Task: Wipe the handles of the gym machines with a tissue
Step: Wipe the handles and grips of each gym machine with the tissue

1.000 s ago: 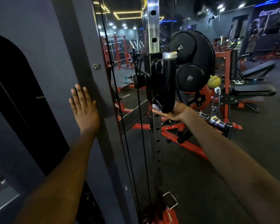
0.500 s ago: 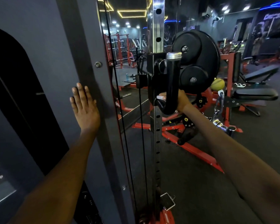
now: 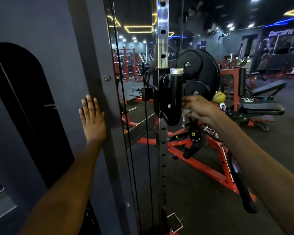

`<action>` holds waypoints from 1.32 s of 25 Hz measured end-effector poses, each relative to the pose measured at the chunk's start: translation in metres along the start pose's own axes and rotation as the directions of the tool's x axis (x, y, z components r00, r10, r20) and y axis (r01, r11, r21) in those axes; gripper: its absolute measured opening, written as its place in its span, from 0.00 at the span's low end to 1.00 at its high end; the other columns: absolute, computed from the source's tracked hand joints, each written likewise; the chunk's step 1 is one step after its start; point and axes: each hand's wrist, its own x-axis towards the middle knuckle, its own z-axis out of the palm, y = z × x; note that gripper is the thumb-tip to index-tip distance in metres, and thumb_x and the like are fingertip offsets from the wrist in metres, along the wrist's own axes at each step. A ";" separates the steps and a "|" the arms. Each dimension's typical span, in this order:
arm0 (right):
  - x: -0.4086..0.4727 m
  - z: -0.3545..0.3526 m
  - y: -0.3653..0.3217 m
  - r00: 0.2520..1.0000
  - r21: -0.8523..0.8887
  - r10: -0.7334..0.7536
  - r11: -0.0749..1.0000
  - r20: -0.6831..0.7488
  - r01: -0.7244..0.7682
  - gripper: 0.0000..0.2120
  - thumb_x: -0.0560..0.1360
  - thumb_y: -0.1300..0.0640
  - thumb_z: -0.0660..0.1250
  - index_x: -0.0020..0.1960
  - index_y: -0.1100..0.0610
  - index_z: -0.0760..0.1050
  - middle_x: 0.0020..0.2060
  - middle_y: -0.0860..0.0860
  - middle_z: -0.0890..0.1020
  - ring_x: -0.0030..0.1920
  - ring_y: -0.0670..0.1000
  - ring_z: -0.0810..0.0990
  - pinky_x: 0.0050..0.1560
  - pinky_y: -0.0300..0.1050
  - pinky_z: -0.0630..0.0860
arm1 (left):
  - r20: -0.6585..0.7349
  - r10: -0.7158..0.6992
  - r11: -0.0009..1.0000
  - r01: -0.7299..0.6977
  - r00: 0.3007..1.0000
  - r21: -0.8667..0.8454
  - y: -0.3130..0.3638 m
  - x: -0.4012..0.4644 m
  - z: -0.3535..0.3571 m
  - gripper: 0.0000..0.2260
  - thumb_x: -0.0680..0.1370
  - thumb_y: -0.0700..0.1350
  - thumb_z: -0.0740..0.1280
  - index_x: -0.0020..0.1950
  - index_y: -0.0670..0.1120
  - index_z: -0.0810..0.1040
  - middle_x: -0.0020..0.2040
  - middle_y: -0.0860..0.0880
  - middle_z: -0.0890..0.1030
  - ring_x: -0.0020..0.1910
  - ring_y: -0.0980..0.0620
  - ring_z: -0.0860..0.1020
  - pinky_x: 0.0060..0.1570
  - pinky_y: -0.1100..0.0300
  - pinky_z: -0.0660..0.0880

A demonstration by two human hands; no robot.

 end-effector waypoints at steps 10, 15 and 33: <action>-0.027 0.016 0.050 0.369 -0.723 -0.888 0.063 0.273 0.688 0.22 0.75 0.76 0.54 0.69 0.70 0.63 0.70 0.61 0.64 0.72 0.61 0.62 0.71 0.55 0.62 | 0.088 -0.076 0.997 0.075 0.993 0.017 0.014 -0.002 -0.017 0.31 0.83 0.41 0.57 0.79 0.44 0.40 0.79 0.44 0.39 0.77 0.46 0.36 0.74 0.50 0.34; -0.021 0.004 -0.012 0.215 -0.748 -0.826 -0.320 0.521 0.581 0.18 0.75 0.76 0.55 0.63 0.72 0.72 0.64 0.65 0.73 0.68 0.63 0.68 0.68 0.56 0.66 | 0.028 -0.111 0.994 0.112 0.993 -0.021 0.029 0.018 -0.032 0.32 0.82 0.43 0.58 0.79 0.43 0.42 0.79 0.43 0.41 0.78 0.45 0.38 0.73 0.52 0.32; -0.015 -0.017 0.053 0.300 -0.493 -0.394 -0.620 0.868 0.611 0.18 0.74 0.67 0.61 0.64 0.67 0.73 0.67 0.60 0.72 0.71 0.58 0.66 0.71 0.54 0.62 | 0.000 -0.058 0.998 0.058 0.998 -0.030 0.012 0.026 -0.023 0.28 0.84 0.43 0.54 0.79 0.42 0.42 0.80 0.43 0.42 0.78 0.44 0.40 0.74 0.52 0.34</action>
